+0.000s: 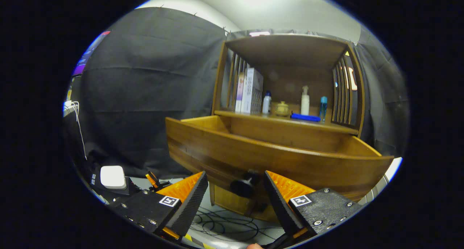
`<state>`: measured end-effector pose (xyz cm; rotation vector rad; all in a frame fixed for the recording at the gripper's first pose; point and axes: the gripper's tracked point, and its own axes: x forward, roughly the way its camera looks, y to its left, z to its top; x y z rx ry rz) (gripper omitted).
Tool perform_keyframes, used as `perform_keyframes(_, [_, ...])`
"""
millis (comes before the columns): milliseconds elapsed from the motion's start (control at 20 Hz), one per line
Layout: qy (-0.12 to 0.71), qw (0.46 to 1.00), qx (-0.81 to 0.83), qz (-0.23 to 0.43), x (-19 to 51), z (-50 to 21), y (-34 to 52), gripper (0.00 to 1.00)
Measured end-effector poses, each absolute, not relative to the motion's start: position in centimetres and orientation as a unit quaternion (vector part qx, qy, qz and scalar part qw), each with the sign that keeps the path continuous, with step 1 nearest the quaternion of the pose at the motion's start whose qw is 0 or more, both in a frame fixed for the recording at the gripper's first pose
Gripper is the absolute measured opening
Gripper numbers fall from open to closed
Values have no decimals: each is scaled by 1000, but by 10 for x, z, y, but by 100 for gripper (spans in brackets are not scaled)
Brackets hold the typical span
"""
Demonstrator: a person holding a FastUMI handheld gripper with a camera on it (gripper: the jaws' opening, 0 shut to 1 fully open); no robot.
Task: Pull open the drawer, take out the items inside it, and place them on the countertop above the cabinet.
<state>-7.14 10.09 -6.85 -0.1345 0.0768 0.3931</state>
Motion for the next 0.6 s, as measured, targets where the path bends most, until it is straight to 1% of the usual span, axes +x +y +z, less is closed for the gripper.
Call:
perform_keyframes(100, [6, 979, -51, 197, -73, -41, 102, 95])
perform_keyframes(300, [-23, 981, -42, 189, -61, -1, 95, 95])
perform_keyframes(450, [-28, 983, -34, 180, -42, 20, 90, 95])
perform_keyframes(600, [-23, 987, -39, 153, -13, 35, 78, 95])
